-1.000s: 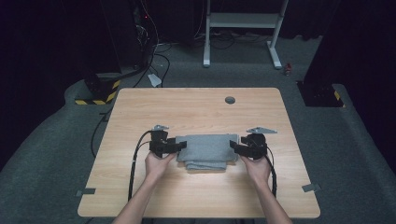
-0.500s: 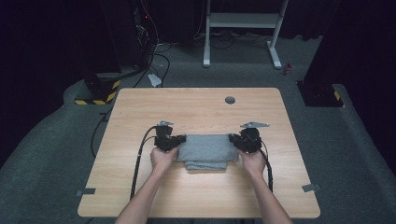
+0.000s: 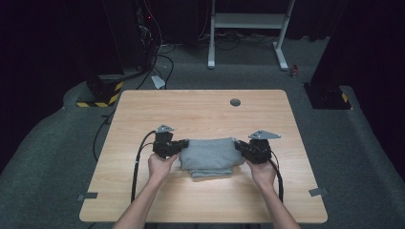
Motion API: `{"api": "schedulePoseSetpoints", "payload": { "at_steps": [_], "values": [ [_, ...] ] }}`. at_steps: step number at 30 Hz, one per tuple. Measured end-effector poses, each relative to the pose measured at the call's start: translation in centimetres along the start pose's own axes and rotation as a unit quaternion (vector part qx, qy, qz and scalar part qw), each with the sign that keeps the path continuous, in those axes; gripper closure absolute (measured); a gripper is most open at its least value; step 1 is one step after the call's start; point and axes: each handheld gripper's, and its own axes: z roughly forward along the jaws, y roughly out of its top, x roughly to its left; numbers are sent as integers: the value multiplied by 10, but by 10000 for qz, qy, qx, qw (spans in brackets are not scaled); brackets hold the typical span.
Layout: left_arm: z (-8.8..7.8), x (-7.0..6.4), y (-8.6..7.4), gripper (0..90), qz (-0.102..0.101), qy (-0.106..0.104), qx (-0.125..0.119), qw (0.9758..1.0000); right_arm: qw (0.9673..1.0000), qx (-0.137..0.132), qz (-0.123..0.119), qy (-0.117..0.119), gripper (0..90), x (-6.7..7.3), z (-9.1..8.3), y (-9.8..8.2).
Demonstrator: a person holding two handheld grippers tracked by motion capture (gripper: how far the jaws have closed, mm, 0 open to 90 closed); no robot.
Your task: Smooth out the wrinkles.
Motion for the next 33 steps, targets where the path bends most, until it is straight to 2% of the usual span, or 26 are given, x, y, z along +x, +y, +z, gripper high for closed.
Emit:
{"api": "schedulePoseSetpoints", "payload": {
  "at_steps": [2,4,7,9,10,15,16,17,19,21,22,24,27,30,31,33],
  "values": [
    [-8,-4,-1,843,85,-76,-93,9999,10000,-61,4,32,798,3,-5,-1],
    [-16,-10,-7,846,188,-168,-147,9996,9997,-164,-165,95,798,7,-11,-5],
    [-20,-16,-17,847,280,-264,-125,9992,9995,-144,-226,179,798,14,-19,-15],
    [-19,-17,-24,848,394,-215,-43,9990,9994,-102,-259,215,798,17,-22,-24],
    [-18,-17,-28,848,370,-235,-9,9990,9994,-89,-256,237,798,18,-23,-28],
    [-18,-23,-51,847,358,-355,133,9986,9990,197,-191,343,796,22,-23,-48],
    [-18,-23,-51,847,358,-355,133,9986,9990,197,-191,343,796,22,-23,-48],
    [-18,-25,-54,847,342,-389,158,9985,9986,310,-201,385,795,24,-21,-54],
    [-15,-29,-63,846,429,-369,261,9981,9980,409,-212,428,794,26,-18,-60],
    [-7,-32,-71,841,479,-244,298,9981,9971,585,-260,402,793,30,-14,-66],
    [-5,-32,-72,841,456,-229,256,9984,9969,615,-347,358,792,32,-12,-68],
    [-1,-29,-71,842,356,-189,166,9991,9968,645,-370,280,792,35,-9,-70],
    [4,-26,-65,844,467,-69,168,9987,9966,676,-448,174,793,34,-2,-70],
    [12,-18,-58,845,445,28,137,9989,9968,659,-448,84,792,29,7,-64],
    [18,-12,-51,845,364,80,100,9993,9968,639,-488,37,793,27,11,-62],
    [27,-2,-40,845,192,100,66,9997,9970,675,-368,-45,792,19,24,-52]
  ]
}}
